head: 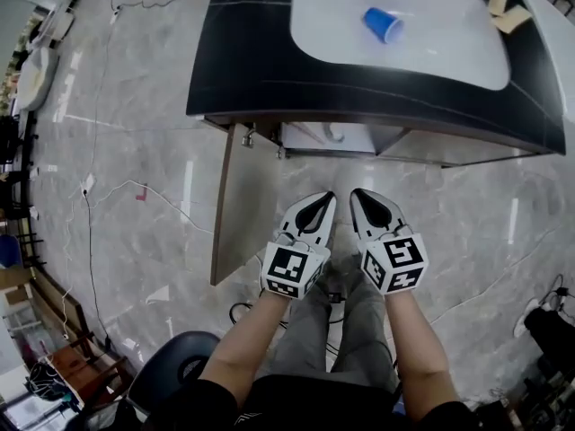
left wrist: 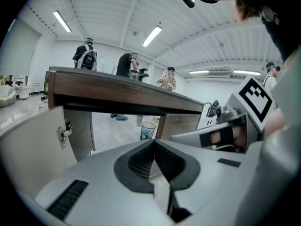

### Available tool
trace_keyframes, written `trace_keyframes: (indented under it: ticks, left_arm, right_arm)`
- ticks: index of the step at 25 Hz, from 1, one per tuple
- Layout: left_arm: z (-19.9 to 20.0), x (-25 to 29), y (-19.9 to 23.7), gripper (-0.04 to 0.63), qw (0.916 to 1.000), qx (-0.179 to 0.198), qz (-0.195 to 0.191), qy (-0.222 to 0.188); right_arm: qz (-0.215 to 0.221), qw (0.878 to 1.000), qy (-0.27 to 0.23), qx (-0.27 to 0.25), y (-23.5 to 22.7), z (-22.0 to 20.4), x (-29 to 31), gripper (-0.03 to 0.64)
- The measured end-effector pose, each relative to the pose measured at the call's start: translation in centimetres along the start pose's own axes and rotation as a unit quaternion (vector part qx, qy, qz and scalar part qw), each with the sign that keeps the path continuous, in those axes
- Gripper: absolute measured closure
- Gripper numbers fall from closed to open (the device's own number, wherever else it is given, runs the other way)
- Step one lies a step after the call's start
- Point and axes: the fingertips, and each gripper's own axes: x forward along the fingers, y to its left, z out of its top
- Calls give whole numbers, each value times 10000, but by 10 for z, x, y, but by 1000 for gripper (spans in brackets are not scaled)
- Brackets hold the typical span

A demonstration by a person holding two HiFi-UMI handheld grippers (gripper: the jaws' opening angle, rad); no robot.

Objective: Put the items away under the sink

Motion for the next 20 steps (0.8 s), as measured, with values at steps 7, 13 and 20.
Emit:
trace_keyframes:
  ticks: [7,13,20]
  left_arm:
    - [44,-43,-27,585,9995,-223,-144,-145]
    - [74,-75,-46,585,9996,-94,-244,-48]
    - [118,-97,-61,586,9993,-2,-373,-21]
  right_arm:
    - [261,9994,-177,-113,40,45,-43,581]
    - [389,9988,-179,-238,66,80,-70,581]
    - [611,9967,-310,-438,102,117,-102,581]
